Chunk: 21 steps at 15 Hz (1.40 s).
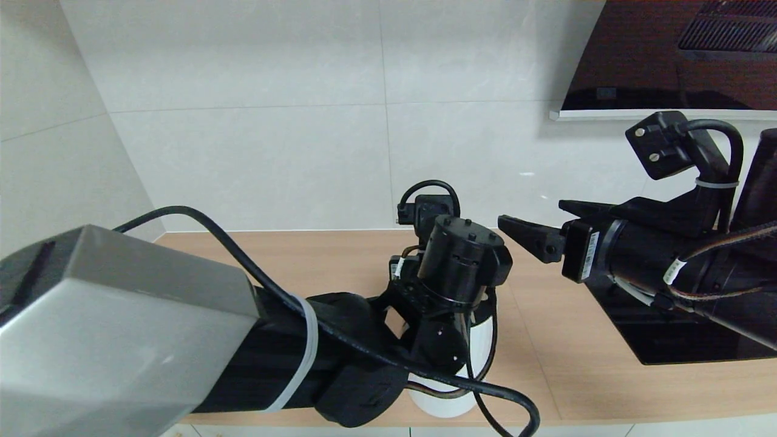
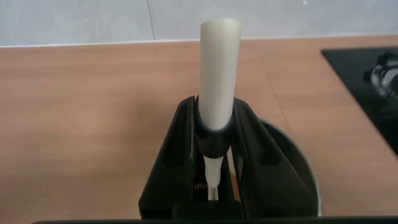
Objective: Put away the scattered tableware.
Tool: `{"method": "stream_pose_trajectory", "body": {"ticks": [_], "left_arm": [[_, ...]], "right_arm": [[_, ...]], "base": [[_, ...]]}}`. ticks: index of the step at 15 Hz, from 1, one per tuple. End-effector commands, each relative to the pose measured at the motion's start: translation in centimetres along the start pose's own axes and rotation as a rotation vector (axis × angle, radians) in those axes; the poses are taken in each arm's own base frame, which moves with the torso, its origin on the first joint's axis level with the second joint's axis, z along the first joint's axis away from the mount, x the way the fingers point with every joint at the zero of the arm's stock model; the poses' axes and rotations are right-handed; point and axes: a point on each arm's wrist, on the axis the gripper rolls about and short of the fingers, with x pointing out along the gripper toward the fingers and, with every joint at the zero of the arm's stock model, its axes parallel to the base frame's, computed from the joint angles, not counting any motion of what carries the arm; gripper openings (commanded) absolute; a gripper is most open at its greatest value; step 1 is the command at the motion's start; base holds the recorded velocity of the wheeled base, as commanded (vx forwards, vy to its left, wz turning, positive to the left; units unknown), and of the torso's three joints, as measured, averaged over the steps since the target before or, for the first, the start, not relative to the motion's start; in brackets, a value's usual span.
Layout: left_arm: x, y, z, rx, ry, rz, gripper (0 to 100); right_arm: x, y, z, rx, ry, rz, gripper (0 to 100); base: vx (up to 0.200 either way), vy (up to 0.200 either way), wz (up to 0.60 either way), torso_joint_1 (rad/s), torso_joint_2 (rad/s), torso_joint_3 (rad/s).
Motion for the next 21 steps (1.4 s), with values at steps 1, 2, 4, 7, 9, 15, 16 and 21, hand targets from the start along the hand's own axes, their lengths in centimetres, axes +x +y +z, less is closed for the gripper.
{"method": "stream_pose_trajectory", "body": {"ticks": [1, 2, 4, 7, 9, 15, 16, 21], "left_arm": [[0.1, -0.1, -0.9, 0.017, 0.017, 0.000, 0], [-0.1, -0.2, -1.0, 0.020, 0.019, -0.003, 0], [-0.2, -0.3, -1.1, 0.021, 0.020, -0.007, 100], [-0.3, -0.4, -0.9, 0.015, 0.014, -0.011, 100], [-0.3, -0.3, -0.8, 0.014, 0.014, -0.011, 100], [-4.4, 2.2, 5.7, -0.159, -0.127, -0.076, 100], [-5.6, 3.3, 6.9, -0.176, -0.143, -0.095, 100], [-9.2, 12.3, 12.2, -0.231, -0.259, -0.039, 100]], "right_arm": [[0.0, 0.0, 0.0, -0.001, 0.001, 0.000, 100], [0.0, 0.0, 0.0, 0.001, 0.001, 0.000, 100], [0.0, 0.0, 0.0, -0.001, -0.001, 0.001, 100], [0.0, 0.0, 0.0, 0.001, 0.001, 0.000, 100], [0.0, 0.0, 0.0, -0.001, 0.001, 0.000, 100], [0.0, 0.0, 0.1, 0.000, -0.005, 0.001, 100], [0.0, 0.0, 0.1, 0.002, -0.005, 0.001, 100], [-0.7, -2.1, 1.2, -0.024, -0.053, -0.081, 100]], "base": [[0.000, 0.000, 0.00, 0.000, 0.00, 0.000], [0.000, 0.000, 0.00, 0.000, 0.00, 0.000], [0.000, 0.000, 0.00, 0.000, 0.00, 0.000], [0.000, 0.000, 0.00, 0.000, 0.00, 0.000], [0.000, 0.000, 0.00, 0.000, 0.00, 0.000], [0.000, 0.000, 0.00, 0.000, 0.00, 0.000], [0.000, 0.000, 0.00, 0.000, 0.00, 0.000], [0.000, 0.000, 0.00, 0.000, 0.00, 0.000]]}}
